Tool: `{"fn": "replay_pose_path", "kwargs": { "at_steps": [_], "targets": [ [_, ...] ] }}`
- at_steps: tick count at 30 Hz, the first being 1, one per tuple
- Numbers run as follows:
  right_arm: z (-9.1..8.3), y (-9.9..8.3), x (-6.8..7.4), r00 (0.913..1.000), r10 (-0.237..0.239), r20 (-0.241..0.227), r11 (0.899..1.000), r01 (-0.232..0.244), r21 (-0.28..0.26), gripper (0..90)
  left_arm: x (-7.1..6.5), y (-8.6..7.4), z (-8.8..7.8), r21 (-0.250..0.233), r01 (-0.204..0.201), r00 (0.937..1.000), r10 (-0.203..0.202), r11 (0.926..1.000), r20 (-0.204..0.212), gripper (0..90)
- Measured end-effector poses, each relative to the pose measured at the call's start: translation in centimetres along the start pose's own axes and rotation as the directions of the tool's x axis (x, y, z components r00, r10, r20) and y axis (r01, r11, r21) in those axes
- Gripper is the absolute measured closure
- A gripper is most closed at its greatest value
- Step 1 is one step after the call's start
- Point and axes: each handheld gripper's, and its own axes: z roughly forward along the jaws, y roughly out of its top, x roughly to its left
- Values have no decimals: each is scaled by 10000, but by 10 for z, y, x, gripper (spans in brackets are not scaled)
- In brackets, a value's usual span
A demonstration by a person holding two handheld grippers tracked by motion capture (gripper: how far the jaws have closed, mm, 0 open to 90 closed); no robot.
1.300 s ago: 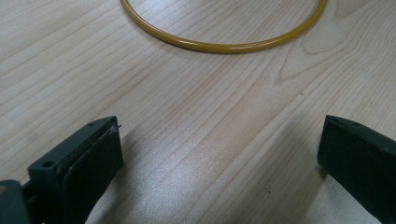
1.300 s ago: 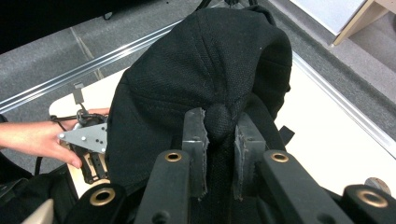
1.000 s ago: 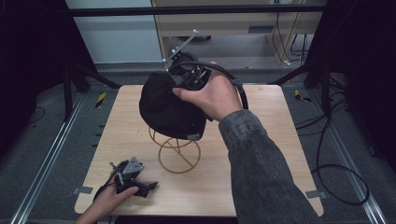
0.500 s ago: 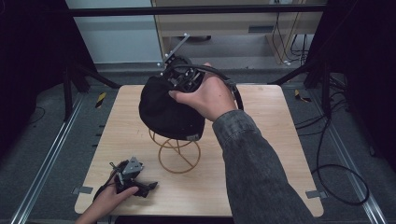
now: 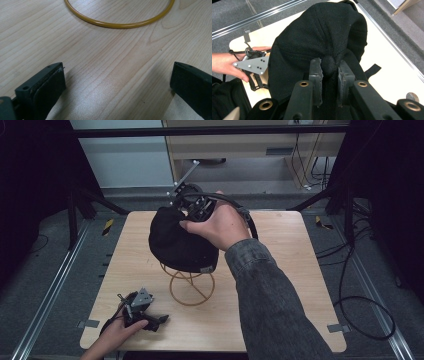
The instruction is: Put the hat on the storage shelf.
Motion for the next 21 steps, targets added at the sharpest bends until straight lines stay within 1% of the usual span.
{"fn": "replay_pose_path", "kwargs": {
  "at_steps": [5, 9, 17, 21],
  "targets": [
    [4, -2, 1, 10000, -10, 26, 9998, 10, 179, 773, 0, 0, 0, 2, -2, 10000, 2, 10000, -4, 0],
    [8, -4, 2, 9999, -29, -98, 9995, 32, 313, 769, 0, 0, 0, 4, -4, 10000, 4, 10000, 3, 0],
    [14, -6, 3, 9998, -132, -138, 9985, 139, 532, 760, 0, 0, 0, 3, -4, 10000, 4, 10000, 5, 0],
    [17, -6, 4, 9998, -95, -171, 9978, 106, 661, 754, 0, 0, 0, 1, -5, 10000, 5, 10000, 3, 0]
  ]
}}
